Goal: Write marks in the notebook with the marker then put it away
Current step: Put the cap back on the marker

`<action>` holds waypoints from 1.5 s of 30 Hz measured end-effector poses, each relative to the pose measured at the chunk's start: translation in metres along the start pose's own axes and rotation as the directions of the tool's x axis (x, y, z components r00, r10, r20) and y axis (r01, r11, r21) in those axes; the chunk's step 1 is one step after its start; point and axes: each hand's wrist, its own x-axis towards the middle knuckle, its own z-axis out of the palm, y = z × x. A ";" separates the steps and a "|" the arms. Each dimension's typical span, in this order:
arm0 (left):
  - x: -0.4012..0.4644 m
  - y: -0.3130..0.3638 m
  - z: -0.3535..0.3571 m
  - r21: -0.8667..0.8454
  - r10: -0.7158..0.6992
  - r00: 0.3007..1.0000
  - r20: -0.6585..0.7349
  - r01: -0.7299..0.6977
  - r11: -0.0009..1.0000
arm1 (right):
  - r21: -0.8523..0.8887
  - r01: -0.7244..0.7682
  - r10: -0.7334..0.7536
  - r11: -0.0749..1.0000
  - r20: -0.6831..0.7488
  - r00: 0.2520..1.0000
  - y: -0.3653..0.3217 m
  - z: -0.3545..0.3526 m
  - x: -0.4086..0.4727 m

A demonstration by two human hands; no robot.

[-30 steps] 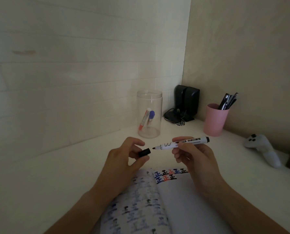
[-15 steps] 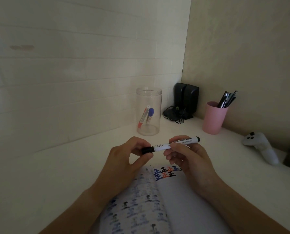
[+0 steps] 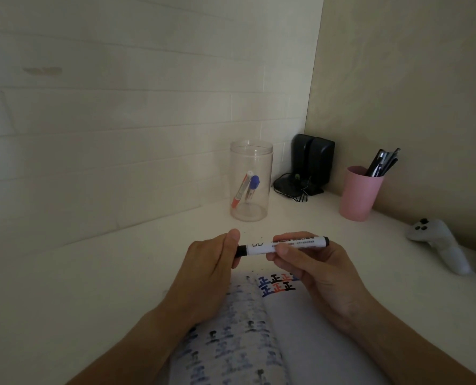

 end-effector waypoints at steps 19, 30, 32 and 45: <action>0.000 0.002 -0.007 0.023 0.033 0.998 0.044 -0.034 0.999 | 0.060 -0.009 0.014 0.998 -0.076 0.997 0.004 0.011 0.001; 0.002 -0.017 -0.014 0.460 0.147 0.989 0.013 -0.136 0.877 | -0.300 0.018 -0.051 0.954 -0.105 0.993 -0.001 -0.002 0.009; 0.001 -0.024 -0.012 0.508 0.104 0.994 -0.038 -0.071 0.858 | -0.432 0.151 -0.217 0.889 -0.109 0.970 -0.015 0.008 0.018; 0.003 -0.032 -0.014 0.573 0.102 0.985 -0.138 -0.005 0.820 | -0.880 0.356 -0.725 0.314 0.021 0.689 -0.103 0.080 0.170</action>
